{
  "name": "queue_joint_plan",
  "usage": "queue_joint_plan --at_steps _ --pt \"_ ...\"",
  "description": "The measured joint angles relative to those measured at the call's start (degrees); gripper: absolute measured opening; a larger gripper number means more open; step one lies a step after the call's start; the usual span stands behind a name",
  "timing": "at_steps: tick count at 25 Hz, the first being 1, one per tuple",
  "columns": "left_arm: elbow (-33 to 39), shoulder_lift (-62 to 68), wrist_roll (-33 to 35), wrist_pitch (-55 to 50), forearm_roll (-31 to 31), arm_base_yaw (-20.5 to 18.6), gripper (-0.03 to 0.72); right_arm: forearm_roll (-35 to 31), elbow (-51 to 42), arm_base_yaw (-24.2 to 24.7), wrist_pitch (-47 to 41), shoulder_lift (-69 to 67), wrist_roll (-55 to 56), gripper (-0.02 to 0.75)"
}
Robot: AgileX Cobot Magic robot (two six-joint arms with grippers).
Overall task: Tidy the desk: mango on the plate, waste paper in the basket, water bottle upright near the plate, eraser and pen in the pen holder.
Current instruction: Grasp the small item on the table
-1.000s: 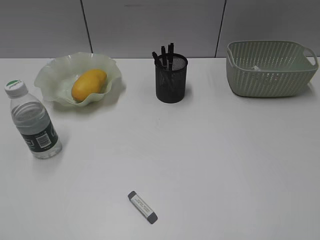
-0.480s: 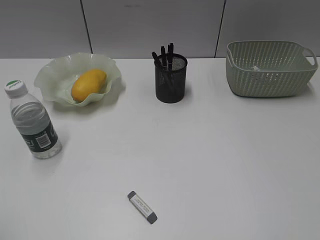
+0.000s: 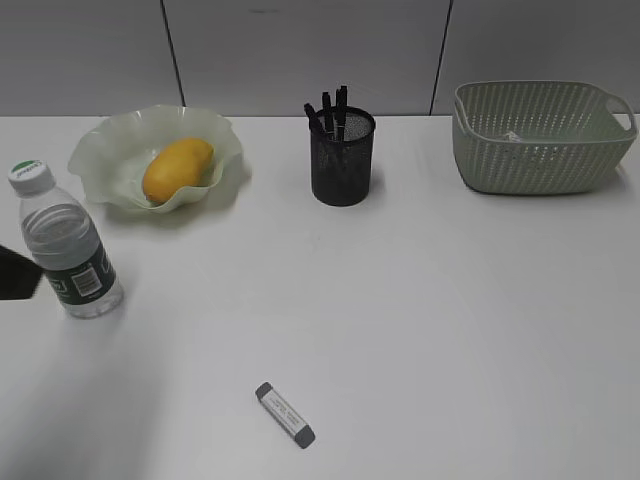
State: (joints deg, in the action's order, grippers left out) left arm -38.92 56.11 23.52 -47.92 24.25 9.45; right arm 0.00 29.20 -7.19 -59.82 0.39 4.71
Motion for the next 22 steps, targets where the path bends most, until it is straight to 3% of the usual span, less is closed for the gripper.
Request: queue_joint_plan --at_steps 5,8,11,16,22 --pt "-7.73 16.01 18.32 3.0 -4.32 15.92 0.37 0.0 0.0 0.2 0.0 0.0 0.21 0.394" --pt "-11.89 25.38 24.98 7.96 -9.84 26.59 0.37 0.0 0.0 0.2 0.0 0.0 0.32 0.394" --pt "-15.41 34.71 29.8 10.64 -14.78 33.51 0.37 0.0 0.0 0.2 0.0 0.0 0.38 0.394" --pt "-18.31 45.06 34.11 11.5 -18.3 36.81 0.37 0.0 0.0 0.2 0.0 0.0 0.4 0.394" --pt "-19.12 48.83 46.62 14.1 -14.9 36.81 0.362 0.0 0.0 0.2 0.0 0.0 0.52 0.394"
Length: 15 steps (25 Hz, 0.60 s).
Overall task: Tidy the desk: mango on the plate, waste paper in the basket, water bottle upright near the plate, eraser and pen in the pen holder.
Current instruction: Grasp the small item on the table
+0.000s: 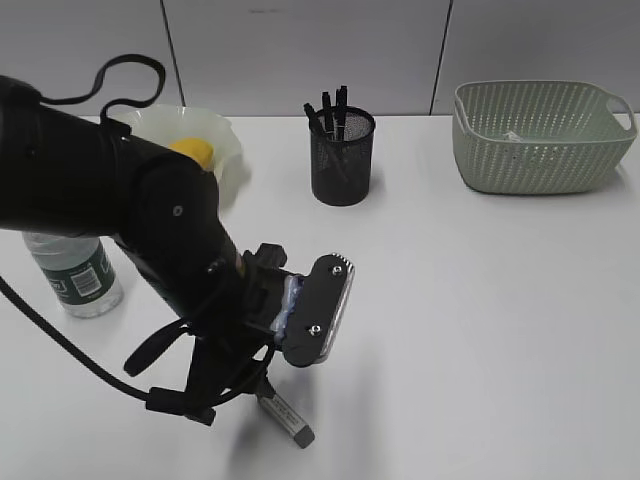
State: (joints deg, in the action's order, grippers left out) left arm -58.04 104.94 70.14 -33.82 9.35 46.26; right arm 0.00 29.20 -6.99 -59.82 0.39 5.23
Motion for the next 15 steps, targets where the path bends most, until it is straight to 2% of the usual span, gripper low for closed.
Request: queue_joint_plan --at_steps 6,15 --pt "-0.18 2.01 7.07 1.64 4.68 0.0 0.287 0.0 0.0 0.0 0.0 0.0 0.0 0.394" --pt "-0.18 3.07 9.49 -2.25 8.89 0.11 0.272 0.0 0.0 0.0 0.0 0.0 0.02 0.394"
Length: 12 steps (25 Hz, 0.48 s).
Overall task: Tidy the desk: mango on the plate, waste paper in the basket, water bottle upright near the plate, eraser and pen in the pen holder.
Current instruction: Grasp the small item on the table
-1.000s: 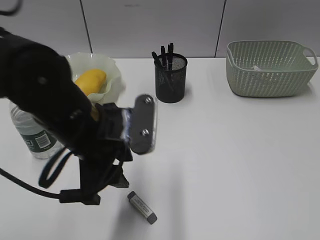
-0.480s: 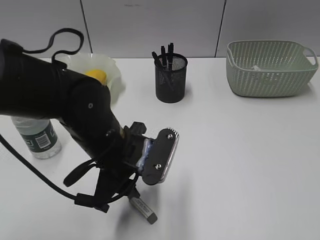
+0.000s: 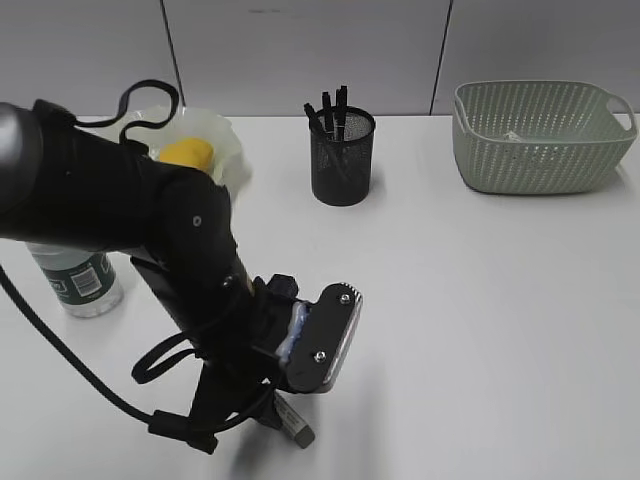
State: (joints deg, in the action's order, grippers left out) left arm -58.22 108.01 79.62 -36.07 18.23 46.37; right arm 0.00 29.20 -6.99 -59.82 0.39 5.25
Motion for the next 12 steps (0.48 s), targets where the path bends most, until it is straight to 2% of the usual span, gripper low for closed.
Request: queue_joint_plan --at_steps 5,9,11,12 --pt "0.0 2.42 6.42 1.43 1.99 0.08 0.271 0.0 0.0 0.0 0.0 0.0 0.0 0.394" --pt "-0.06 3.79 7.74 2.96 3.0 0.25 0.265 0.0 0.0 0.0 0.0 0.0 0.0 0.394" --pt "-0.1 3.89 7.69 3.33 3.53 0.25 0.224 0.0 0.0 0.0 0.0 0.0 0.0 0.394" --pt "-0.1 3.89 7.06 3.45 3.82 0.25 0.176 0.0 0.0 0.0 0.0 0.0 0.0 0.394"
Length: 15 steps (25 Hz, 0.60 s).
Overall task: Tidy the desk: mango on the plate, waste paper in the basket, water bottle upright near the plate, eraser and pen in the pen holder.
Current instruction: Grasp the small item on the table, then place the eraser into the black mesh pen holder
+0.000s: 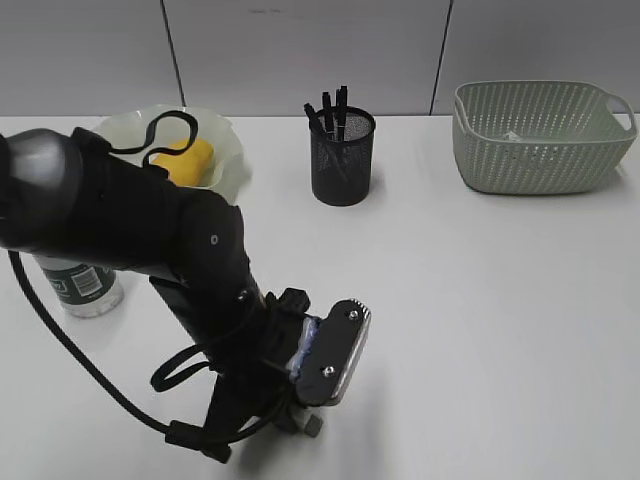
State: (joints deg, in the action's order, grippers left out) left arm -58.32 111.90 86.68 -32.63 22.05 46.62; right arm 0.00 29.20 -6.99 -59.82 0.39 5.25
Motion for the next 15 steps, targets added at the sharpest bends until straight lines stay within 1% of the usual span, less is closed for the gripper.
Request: queue_joint_plan --at_steps 1,2,4,5,6,8,9,10,11,12,13,15 --pt "-0.05 0.0 -2.17 0.4 0.69 0.0 0.136 0.0 0.0 0.0 0.0 0.0 0.0 0.394" --pt "-0.11 0.0 -4.34 0.95 1.71 0.0 0.141 0.0 0.0 0.0 0.0 0.0 0.0 0.394" --pt "-0.44 -0.64 -8.34 2.37 5.93 -0.62 0.14 0.0 0.0 0.0 0.0 0.0 0.05 0.394" --pt "-0.49 -1.91 -9.42 3.62 9.92 -1.37 0.14 0.0 0.0 0.0 0.0 0.0 0.05 0.394" --pt "-0.49 -3.77 -10.07 5.24 15.3 -2.44 0.14 0.0 0.0 0.0 0.0 0.0 0.05 0.394" --pt "-0.56 -8.06 -9.67 12.19 27.15 -4.8 0.14 0.0 0.0 0.0 0.0 0.0 0.05 0.394" --pt "-0.72 -10.38 -8.1 17.1 33.54 -6.12 0.14 0.0 0.0 0.0 0.0 0.0 0.05 0.394" --pt "-1.15 -11.99 -6.0 21.07 37.98 -7.3 0.14 0.0 0.0 0.0 0.0 0.0 0.05 0.394" --pt "-2.13 -13.37 -4.68 24.64 41.43 -8.29 0.14 0.0 0.0 0.0 0.0 0.0 0.05 0.393" --pt "-3.59 -13.97 -3.77 26.32 43.4 -9.63 0.14 0.0 0.0 0.0 0.0 0.0 0.05 0.393" --pt "-5.5 -14.02 -3.22 26.37 44.99 -10.94 0.14 0.0 0.0 0.0 0.0 0.0 0.05 0.393" --pt "-9.89 -12.66 -1.82 22.26 49.66 -13.8 0.14 0.0 0.0 0.0 -0.05 0.0 0.05 0.393"
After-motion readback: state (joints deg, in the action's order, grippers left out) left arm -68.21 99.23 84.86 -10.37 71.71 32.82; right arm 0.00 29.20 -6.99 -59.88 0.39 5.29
